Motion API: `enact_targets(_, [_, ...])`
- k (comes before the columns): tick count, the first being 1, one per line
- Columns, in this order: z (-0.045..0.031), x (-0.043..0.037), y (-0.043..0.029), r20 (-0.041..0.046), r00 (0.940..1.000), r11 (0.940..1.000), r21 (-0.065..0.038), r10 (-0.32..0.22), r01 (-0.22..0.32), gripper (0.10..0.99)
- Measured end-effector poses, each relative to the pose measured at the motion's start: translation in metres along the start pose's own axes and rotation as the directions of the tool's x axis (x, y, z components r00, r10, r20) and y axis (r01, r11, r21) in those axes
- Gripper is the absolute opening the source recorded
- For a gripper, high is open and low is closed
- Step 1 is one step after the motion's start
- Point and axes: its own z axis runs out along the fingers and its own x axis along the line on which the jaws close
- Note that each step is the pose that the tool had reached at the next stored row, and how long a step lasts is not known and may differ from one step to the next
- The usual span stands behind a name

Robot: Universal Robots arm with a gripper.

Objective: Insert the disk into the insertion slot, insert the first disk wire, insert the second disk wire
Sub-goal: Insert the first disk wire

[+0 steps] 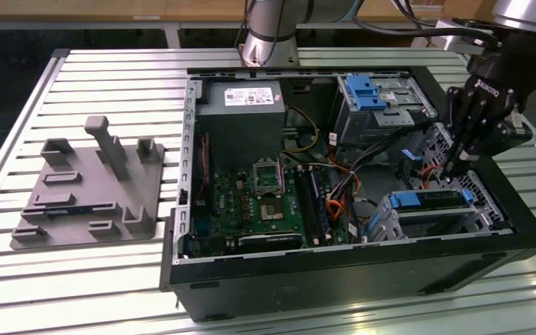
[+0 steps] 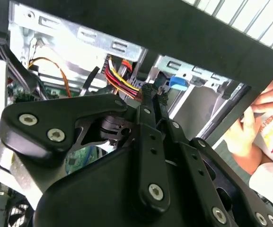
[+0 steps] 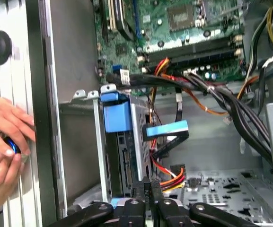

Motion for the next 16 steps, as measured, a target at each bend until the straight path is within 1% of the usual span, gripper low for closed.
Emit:
enact_targets(1, [0.0002, 0.0004, 0.0027, 0.0003, 1.0, 1.0, 0.003, 0.0, 0.0, 0.173])
enact_targets(3, [0.0009, 0.002, 0.0112, 0.0013, 1.0, 1.0, 0.003, 0.0, 0.0, 0.173])
enact_targets(4, [0.0009, 0.0028, 0.0121, 0.0043, 1.0, 1.0, 0.003, 0.0, 0.0, 0.173])
enact_targets(5, [0.0003, 0.0032, 0.0122, 0.0118, 0.9999, 1.0, 0.003, -0.002, 0.002, 0.173])
enact_targets(7, [-0.0016, 0.0041, 0.0123, 0.0228, 0.9997, 1.0, 0.004, -0.007, 0.007, 0.173])
enact_targets(9, [-0.0037, 0.0055, 0.0123, 0.0311, 0.9995, 0.9999, 0.006, -0.01, 0.01, 0.173])
enact_targets(11, [-0.0051, 0.008, 0.0122, 0.0366, 0.9993, 0.9999, 0.008, -0.011, 0.011, 0.173])
enact_targets(14, [-0.0052, 0.0143, 0.0113, 0.0397, 0.9991, 0.9999, 0.008, -0.011, 0.011, 0.173])
enact_targets(16, [-0.0044, 0.018, 0.0108, 0.044, 0.999, 0.9999, 0.008, -0.011, 0.011, 0.173])
